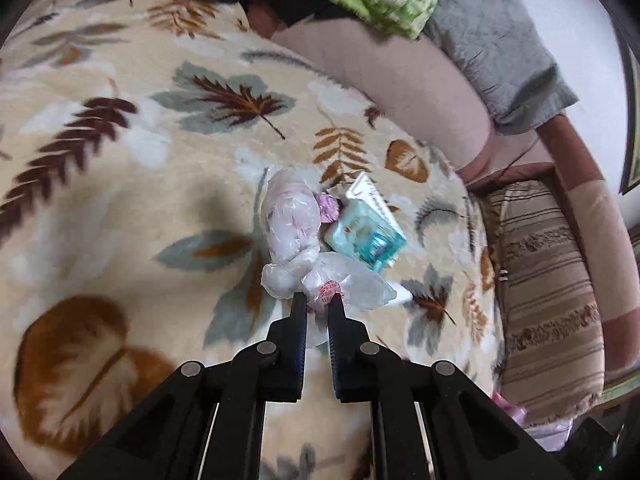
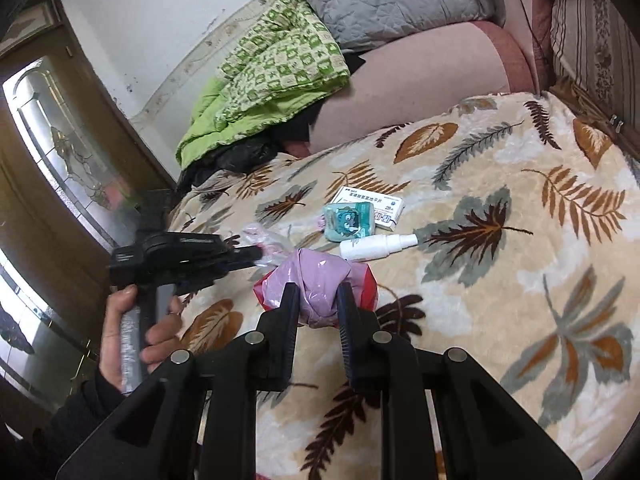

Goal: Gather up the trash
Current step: 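Carry both plastic bags from the bed over the red wastebasket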

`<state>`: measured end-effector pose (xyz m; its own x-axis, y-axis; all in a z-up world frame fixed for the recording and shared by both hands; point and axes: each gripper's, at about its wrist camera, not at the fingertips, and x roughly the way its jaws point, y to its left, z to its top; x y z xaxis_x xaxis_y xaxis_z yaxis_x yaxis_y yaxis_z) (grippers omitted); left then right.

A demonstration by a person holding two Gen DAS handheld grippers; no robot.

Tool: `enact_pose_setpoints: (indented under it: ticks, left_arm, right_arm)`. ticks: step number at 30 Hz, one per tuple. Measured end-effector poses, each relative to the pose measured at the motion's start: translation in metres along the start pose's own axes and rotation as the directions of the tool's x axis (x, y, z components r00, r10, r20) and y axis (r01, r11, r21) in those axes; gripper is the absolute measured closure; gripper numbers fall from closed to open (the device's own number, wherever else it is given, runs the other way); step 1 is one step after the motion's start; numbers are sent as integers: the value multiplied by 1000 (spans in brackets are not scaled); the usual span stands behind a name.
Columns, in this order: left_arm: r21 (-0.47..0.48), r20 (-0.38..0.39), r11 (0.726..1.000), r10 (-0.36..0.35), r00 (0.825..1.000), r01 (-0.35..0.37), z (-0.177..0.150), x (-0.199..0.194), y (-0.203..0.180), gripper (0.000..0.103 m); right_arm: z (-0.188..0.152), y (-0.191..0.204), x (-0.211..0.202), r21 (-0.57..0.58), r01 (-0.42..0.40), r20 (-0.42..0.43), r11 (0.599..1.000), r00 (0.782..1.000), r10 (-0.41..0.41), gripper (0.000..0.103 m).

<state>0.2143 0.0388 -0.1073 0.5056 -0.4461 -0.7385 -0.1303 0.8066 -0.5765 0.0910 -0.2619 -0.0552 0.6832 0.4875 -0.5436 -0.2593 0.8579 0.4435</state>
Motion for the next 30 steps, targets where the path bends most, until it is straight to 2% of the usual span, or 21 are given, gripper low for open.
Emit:
enact_pose_setpoints:
  ticks: [5, 12, 14, 16, 17, 19, 22, 30]
  left_arm:
    - [4, 54, 997, -83, 995, 83, -31, -60, -8, 95]
    - [91, 95, 982, -176, 980, 167, -99, -127, -29, 95]
    - [133, 117, 976, -188, 975, 172, -119, -146, -35, 95]
    - [180, 173, 972, -183, 968, 151, -144, -168, -37, 95]
    - [205, 210, 969, -182, 961, 139, -157, -180, -34, 95]
    - [221, 238, 967, -180, 955, 127, -180, -195, -25, 95]
    - [207, 203, 965, -203, 958, 160, -203, -202, -8, 95]
    - [219, 149, 962, -196, 969, 161, -262, -223, 14, 95]
  right_arm:
    - [-12, 15, -30, -23, -15, 67, 1000, 998, 16, 85]
    - [-39, 36, -73, -58, -48, 126, 997, 991, 55, 85]
    - [-49, 44, -87, -77, -59, 144, 995, 987, 69, 85]
    - [-62, 52, -102, -86, -74, 170, 993, 982, 88, 85]
    - [-68, 55, -107, -87, -80, 177, 993, 980, 95, 85]
    - [-87, 61, -118, -85, -89, 185, 992, 977, 103, 84]
    - [-112, 68, -128, -88, -105, 181, 991, 976, 120, 85]
    - [-157, 77, -161, -63, -147, 171, 987, 973, 156, 84]
